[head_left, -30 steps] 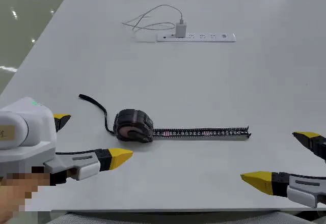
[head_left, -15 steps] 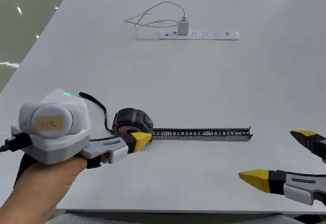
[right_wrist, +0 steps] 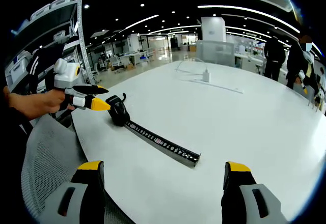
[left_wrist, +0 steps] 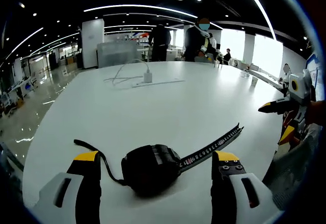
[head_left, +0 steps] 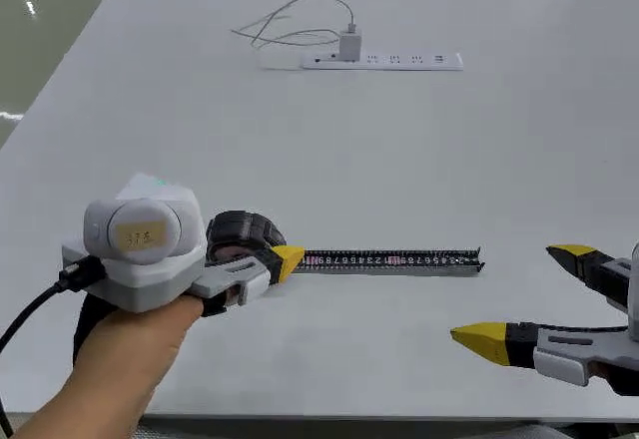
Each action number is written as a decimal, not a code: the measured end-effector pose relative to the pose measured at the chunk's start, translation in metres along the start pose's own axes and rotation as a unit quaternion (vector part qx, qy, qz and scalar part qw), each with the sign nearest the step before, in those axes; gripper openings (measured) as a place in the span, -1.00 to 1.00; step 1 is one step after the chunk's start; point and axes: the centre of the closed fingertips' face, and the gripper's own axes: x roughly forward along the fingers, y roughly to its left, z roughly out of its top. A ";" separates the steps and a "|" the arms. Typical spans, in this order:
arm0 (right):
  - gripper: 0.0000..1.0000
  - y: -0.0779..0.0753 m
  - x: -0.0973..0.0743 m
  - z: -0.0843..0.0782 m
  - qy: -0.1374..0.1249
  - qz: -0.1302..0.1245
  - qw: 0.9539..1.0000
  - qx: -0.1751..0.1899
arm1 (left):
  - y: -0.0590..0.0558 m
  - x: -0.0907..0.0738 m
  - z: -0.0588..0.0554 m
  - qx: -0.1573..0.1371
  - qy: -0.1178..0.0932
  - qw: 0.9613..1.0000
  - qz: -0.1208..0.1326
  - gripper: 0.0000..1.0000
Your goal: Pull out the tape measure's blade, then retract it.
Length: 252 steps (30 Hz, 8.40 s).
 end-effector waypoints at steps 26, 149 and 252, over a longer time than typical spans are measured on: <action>0.89 -0.010 0.012 -0.003 0.007 0.008 1.000 0.004 | 0.009 0.032 -0.025 -0.066 0.022 0.997 0.043 0.36; -0.82 -0.051 0.073 -0.031 0.082 0.206 0.935 -0.276 | 0.016 0.033 -0.028 -0.061 0.017 0.996 0.063 0.11; -0.83 0.014 0.123 -0.002 0.060 0.243 0.915 -0.317 | 0.016 0.031 -0.029 -0.073 0.011 0.996 0.056 0.04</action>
